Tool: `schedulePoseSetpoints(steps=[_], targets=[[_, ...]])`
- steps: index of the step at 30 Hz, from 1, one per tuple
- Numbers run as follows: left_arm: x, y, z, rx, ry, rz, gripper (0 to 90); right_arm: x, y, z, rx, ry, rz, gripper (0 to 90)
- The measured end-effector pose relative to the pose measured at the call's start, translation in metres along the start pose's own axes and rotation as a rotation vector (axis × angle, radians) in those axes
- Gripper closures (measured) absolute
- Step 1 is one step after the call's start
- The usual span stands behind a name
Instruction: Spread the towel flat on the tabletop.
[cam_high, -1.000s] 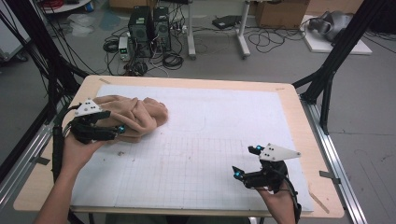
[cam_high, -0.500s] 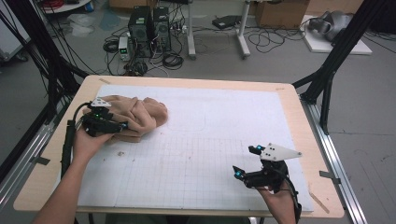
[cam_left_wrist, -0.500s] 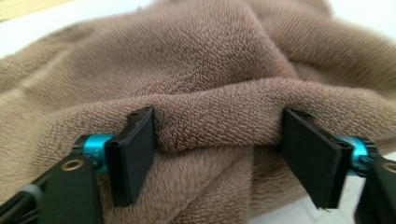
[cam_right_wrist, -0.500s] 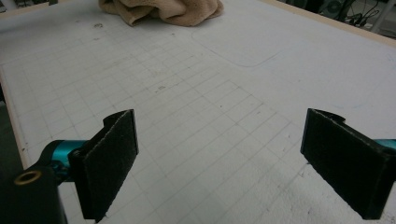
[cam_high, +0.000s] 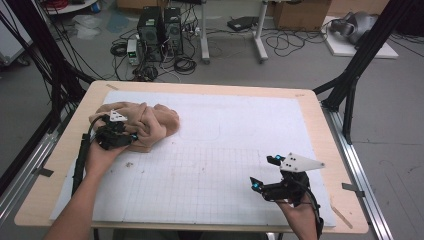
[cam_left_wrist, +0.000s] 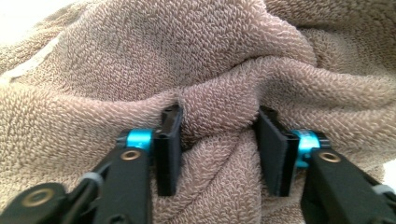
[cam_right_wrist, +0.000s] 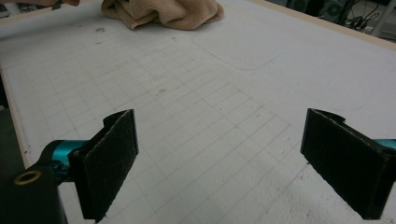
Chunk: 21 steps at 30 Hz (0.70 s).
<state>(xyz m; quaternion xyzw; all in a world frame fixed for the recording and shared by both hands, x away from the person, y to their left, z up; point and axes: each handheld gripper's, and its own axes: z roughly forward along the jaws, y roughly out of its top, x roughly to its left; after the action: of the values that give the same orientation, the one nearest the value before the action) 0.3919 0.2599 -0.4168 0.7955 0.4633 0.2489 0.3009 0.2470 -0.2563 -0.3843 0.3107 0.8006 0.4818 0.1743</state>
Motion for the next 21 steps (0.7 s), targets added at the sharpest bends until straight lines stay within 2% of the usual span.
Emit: schedulePoseSetpoints(steps=[6, 12, 17, 20, 21], targets=[[-0.002, 0.001, -0.001, 0.003, 0.000, 0.003, 67.3, 0.000, 0.001, 0.002, 0.002, 0.004, -0.001, 10.1], [0.000, 0.001, -0.006, 0.000, -0.035, -0.023, 71.4, -0.001, 0.002, 0.003, 0.001, 0.007, -0.001, 10.1], [0.002, 0.002, -0.013, -0.021, -0.063, -0.049, 72.5, -0.001, 0.002, 0.004, 0.004, 0.010, -0.001, 10.1], [0.000, 0.003, -0.019, -0.037, -0.085, -0.054, 72.6, -0.001, 0.003, 0.004, 0.005, 0.009, -0.006, 10.1], [-0.001, 0.003, -0.022, -0.029, -0.128, -0.063, 72.6, -0.001, 0.004, 0.005, 0.006, 0.010, -0.005, 10.1]])
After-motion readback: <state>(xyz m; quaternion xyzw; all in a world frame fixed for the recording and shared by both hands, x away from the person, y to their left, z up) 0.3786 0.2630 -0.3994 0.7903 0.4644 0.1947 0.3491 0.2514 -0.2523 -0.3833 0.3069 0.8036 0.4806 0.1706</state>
